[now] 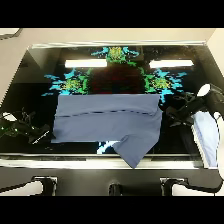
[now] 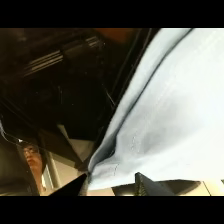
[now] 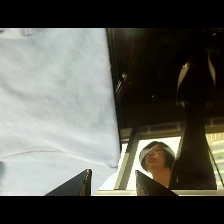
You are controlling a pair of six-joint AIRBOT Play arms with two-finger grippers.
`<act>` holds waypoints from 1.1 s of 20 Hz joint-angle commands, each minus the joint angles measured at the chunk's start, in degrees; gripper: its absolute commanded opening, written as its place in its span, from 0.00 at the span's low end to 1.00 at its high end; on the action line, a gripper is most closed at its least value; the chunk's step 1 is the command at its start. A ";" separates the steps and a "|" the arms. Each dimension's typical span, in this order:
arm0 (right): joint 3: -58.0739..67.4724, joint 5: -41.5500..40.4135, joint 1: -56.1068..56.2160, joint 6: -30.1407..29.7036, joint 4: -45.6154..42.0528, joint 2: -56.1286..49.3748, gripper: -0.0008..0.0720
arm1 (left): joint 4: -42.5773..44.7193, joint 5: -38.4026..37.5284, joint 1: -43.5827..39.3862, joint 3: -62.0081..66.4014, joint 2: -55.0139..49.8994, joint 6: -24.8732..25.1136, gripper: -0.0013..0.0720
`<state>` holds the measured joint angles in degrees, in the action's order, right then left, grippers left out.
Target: Fold the shirts.
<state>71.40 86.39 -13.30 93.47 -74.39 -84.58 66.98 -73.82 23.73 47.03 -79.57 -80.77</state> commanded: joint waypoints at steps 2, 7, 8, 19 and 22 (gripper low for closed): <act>-5.90 -0.22 -0.02 -1.46 0.04 2.27 0.53 | -1.01 2.97 -1.14 -0.66 0.02 -0.46 0.24; -27.69 -9.18 -0.02 -7.61 10.03 15.45 0.55 | -1.03 2.64 -1.55 -0.63 0.11 -0.33 0.05; -32.06 -11.85 -0.02 -7.69 11.93 17.94 0.62 | -1.01 2.58 -1.55 -0.63 0.11 -0.15 0.05; -44.13 -26.16 0.04 -9.25 24.33 17.62 0.50 | -1.01 1.86 -1.60 -0.63 0.11 -0.15 0.05; -44.09 -26.38 0.02 -10.10 25.77 15.91 0.07 | -1.01 1.88 -1.60 -0.61 0.09 -0.11 0.05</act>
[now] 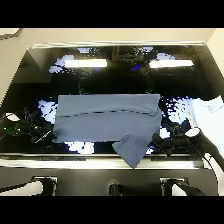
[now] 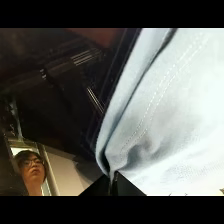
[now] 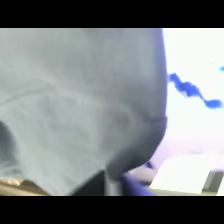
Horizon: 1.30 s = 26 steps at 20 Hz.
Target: Fold the shirts.
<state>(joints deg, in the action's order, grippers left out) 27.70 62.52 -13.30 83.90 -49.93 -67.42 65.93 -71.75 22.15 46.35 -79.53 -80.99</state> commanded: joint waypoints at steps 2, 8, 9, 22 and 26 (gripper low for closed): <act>0.61 -1.77 0.02 -4.26 1.03 -1.16 0.07 | -0.02 -0.22 -0.02 0.09 0.39 1.20 0.05; 16.92 7.48 -0.09 -0.48 -3.50 1.42 0.06 | -3.02 -2.16 -0.09 6.01 8.90 6.38 0.05; 20.22 7.15 -0.09 -0.09 -3.69 0.85 0.06 | -4.02 -2.21 -0.13 7.93 9.07 5.33 0.05; 54.25 -8.83 4.26 6.64 -2.19 -28.22 0.06 | -8.72 0.96 -3.61 37.99 -15.80 -2.19 0.05; 54.29 -14.69 4.33 3.26 -1.29 -30.80 0.06 | -9.64 2.43 -5.18 41.97 -22.34 -1.92 0.05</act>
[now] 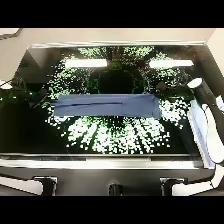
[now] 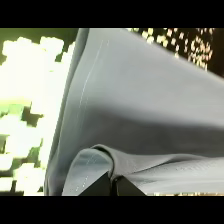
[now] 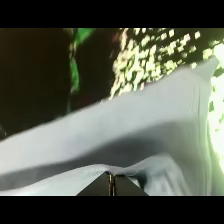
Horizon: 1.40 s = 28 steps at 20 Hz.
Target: Fold the shirts.
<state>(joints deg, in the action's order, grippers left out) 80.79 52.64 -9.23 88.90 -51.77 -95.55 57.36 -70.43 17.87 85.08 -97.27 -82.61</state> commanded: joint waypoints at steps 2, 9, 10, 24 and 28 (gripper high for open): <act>1.20 -4.70 0.26 -2.36 0.57 -3.80 0.07 | -1.07 2.93 -1.95 3.23 -6.51 -0.33 0.05; 1.53 -1.22 -0.68 -2.56 1.53 -4.61 0.61 | -0.81 0.85 -2.99 4.22 -8.61 -2.05 0.79; 2.05 0.35 -1.60 -3.63 1.42 -3.41 0.70 | -0.11 -0.70 -2.16 5.73 -8.28 -2.05 0.85; 3.45 22.05 -14.86 -10.47 11.02 -13.66 0.99 | 4.13 -11.65 -1.25 13.66 4.74 -4.39 0.85; 3.45 18.95 -9.75 -10.51 12.46 -15.26 0.98 | 4.13 -11.67 -5.31 13.66 6.56 -4.39 0.85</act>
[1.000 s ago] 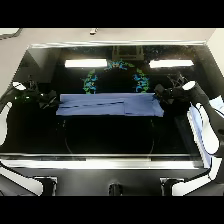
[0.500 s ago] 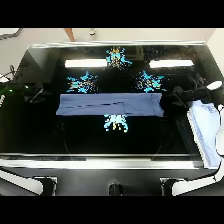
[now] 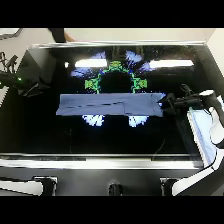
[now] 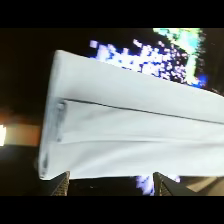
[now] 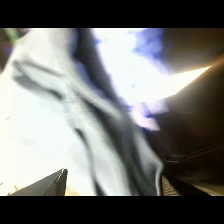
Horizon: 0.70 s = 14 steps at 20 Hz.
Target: Fold the shirts.
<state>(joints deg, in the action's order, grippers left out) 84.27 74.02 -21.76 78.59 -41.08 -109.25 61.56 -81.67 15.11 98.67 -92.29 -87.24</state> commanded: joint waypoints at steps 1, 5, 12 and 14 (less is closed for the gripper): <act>-0.02 -4.33 4.72 -0.15 1.97 -1.51 0.96 | -0.07 -0.44 -3.89 0.07 1.57 0.24 0.85; -0.02 -8.50 11.10 0.94 2.19 -1.42 0.46 | -0.04 -0.42 -10.45 -0.24 1.51 1.01 0.84; -0.02 -3.34 12.79 3.19 -0.42 9.42 0.07 | -0.07 7.78 -25.22 -7.52 0.13 3.39 0.06; -0.02 -1.49 12.79 6.25 -2.56 14.23 0.07 | -0.17 13.53 -29.68 -10.88 -1.42 1.55 0.05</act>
<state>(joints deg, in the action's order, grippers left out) 84.18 69.78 -9.34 81.52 -41.25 -100.60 61.47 -75.64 -8.58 91.90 -92.38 -84.36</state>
